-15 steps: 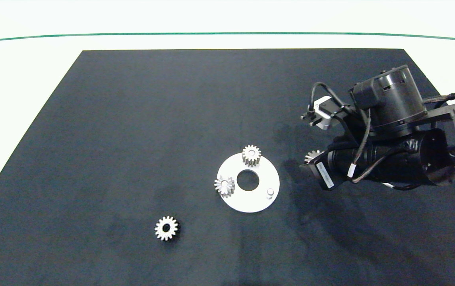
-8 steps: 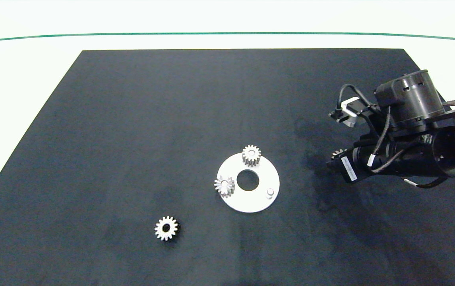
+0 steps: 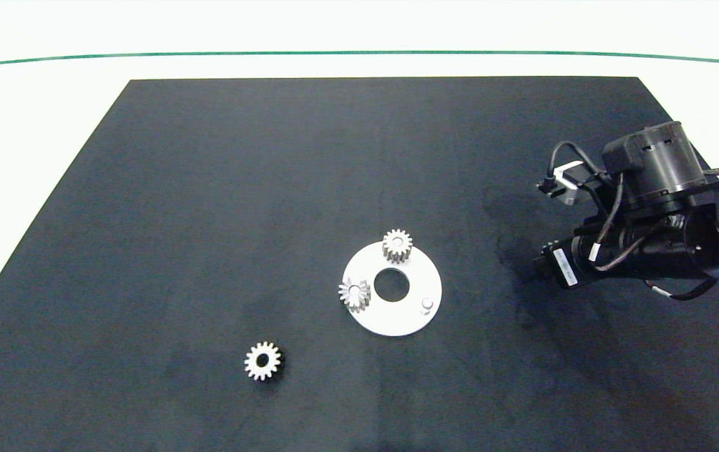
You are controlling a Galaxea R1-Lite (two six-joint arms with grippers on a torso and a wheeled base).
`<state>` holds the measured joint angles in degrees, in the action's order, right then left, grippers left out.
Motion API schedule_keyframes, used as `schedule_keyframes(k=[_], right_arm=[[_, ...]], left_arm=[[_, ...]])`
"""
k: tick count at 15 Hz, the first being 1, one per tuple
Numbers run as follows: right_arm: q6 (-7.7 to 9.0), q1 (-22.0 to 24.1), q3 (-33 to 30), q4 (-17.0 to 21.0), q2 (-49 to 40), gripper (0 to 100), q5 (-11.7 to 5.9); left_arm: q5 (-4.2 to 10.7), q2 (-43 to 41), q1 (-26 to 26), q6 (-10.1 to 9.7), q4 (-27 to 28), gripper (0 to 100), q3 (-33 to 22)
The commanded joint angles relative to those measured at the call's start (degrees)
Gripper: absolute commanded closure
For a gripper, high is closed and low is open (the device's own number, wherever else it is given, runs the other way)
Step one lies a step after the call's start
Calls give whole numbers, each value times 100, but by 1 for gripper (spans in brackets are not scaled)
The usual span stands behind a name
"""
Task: Remove an incorrectly installed larger gear and replace it with the correct smaller gear
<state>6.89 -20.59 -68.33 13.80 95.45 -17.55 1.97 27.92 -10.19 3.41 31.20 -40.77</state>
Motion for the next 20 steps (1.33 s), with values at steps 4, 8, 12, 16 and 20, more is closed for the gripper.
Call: schedule_keyframes(k=[4, 8, 12, 16, 20], right_arm=[[14, -6, 285, -158, 17, 0, -11], [23, -24, 452, -167, -106, 0, -29], [32, 11, 689, -158, -677, 0, -46], [14, 99, 1085, -150, -1600, 0, -345], [14, 90, 1436, -106, -2593, 0, -354]], left_arm=[[5, 3, 0, 10, 18, 0, -10], [5, 3, 0, 10, 18, 0, -2], [-4, -6, -18, 256, 18, 0, -10], [-461, 65, -123, 740, 18, 0, 7], [-1129, 408, -159, 898, 18, 0, 16]])
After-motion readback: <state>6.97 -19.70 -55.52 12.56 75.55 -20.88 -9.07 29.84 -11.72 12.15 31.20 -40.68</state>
